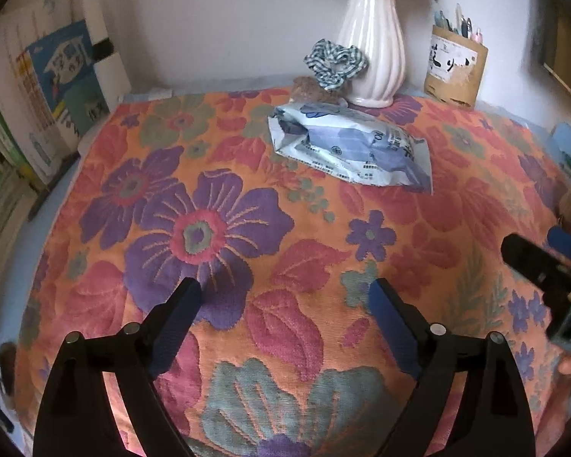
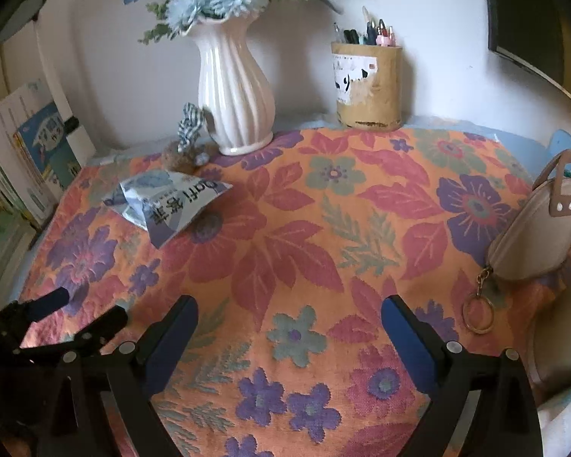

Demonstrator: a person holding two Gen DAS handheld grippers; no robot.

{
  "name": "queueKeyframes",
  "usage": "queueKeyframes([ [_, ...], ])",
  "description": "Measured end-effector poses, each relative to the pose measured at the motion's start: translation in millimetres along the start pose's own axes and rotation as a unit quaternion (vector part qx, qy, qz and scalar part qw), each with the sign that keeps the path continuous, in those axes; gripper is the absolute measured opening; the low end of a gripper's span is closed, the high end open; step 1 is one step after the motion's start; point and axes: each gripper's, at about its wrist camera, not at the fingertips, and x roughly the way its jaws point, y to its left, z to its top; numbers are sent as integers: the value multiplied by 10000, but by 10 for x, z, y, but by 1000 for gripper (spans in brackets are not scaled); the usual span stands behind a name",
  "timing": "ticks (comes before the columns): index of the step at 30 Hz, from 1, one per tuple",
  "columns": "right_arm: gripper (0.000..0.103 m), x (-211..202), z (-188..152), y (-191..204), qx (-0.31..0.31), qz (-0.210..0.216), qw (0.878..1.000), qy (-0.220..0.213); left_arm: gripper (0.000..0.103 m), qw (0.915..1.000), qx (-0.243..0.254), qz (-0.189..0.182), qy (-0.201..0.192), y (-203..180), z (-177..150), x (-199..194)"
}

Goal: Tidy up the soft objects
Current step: 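Move both tools back over the bed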

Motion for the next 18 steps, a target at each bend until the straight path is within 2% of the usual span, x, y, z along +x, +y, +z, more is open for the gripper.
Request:
queueKeyframes([
  [9, 97, 25, -13, -3, 23, 28, 10000, 78, 97, 9999, -96, -7, 69, 35, 10, 35],
  [18, 98, 58, -4, -40, 102, 197, 9996, 186, 97, 9999, -96, -105, 79, 65, 23, -4],
])
